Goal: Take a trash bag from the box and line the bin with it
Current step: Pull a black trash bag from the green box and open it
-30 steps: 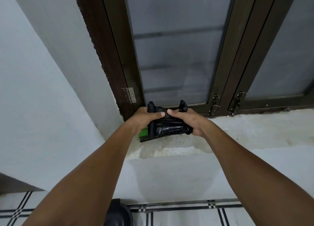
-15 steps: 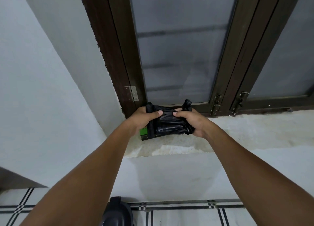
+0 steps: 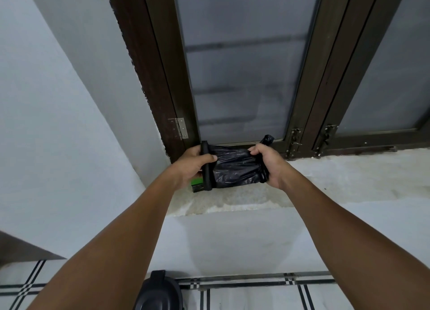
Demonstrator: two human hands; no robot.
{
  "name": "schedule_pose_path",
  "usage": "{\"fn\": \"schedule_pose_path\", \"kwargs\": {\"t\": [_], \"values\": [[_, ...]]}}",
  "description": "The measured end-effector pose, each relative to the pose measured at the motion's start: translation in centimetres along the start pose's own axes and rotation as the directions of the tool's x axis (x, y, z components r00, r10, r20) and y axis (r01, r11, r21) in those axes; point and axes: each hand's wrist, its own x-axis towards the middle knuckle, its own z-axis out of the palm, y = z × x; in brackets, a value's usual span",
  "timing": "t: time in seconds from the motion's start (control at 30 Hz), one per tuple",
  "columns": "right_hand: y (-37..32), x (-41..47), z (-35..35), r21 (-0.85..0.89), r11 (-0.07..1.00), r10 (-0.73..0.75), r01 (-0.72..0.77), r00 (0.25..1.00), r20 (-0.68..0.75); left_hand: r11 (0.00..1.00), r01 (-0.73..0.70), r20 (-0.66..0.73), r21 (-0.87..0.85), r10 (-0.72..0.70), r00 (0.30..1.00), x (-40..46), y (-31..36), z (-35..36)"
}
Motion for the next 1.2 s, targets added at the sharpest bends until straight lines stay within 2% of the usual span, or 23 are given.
{"fn": "schedule_pose_path", "kwargs": {"t": [0.13,0.27,0.33,0.47,0.63,0.83,0.93,1.0,1.13,1.2], "values": [[0.2,0.3,-0.7,-0.049,0.999,-0.017,0.018,1.000,0.019,0.988,0.050,0.014,-0.149,-0.048,0.999,0.0,-0.2,-0.2],[0.0,0.3,-0.6,-0.307,0.945,-0.085,0.110,0.992,0.094,0.971,0.072,0.015,-0.226,-0.070,0.997,0.1,-0.3,0.0],[0.0,0.4,-0.5,-0.377,0.919,-0.090,0.115,0.992,0.084,0.971,0.075,-0.010,-0.228,-0.080,0.997,0.2,-0.4,0.0],[0.2,0.6,-0.2,-0.339,0.933,-0.108,0.121,0.993,0.055,0.979,0.047,-0.056,-0.199,-0.059,0.997,0.1,-0.2,-0.2],[0.2,0.9,-0.7,-0.167,0.983,-0.098,0.081,0.991,-0.095,0.999,-0.034,-0.115,-0.008,0.033,0.993,0.1,-0.4,-1.1],[0.7,1.7,-1.2,-0.063,0.991,-0.121,0.114,0.984,-0.130,0.999,-0.043,-0.151,-0.011,0.041,0.988,-0.1,-0.7,-1.1],[0.7,1.6,-0.9,-0.097,0.982,-0.175,0.161,0.973,-0.151,0.999,-0.035,-0.166,-0.024,0.031,0.986,-0.1,-0.7,-0.8],[0.5,1.3,-0.6,-0.099,0.979,-0.193,0.180,0.971,-0.141,0.997,-0.043,-0.155,-0.063,0.032,0.987,-0.1,-0.7,-0.5],[-0.1,0.4,0.4,-0.043,0.992,-0.119,0.117,0.992,-0.040,0.993,-0.071,-0.155,-0.092,0.056,0.986,0.1,-0.9,0.2],[-0.5,0.2,0.8,-0.162,0.974,-0.157,0.158,0.987,0.019,0.996,-0.079,-0.181,-0.037,0.071,0.981,0.3,-0.6,0.6]]}}
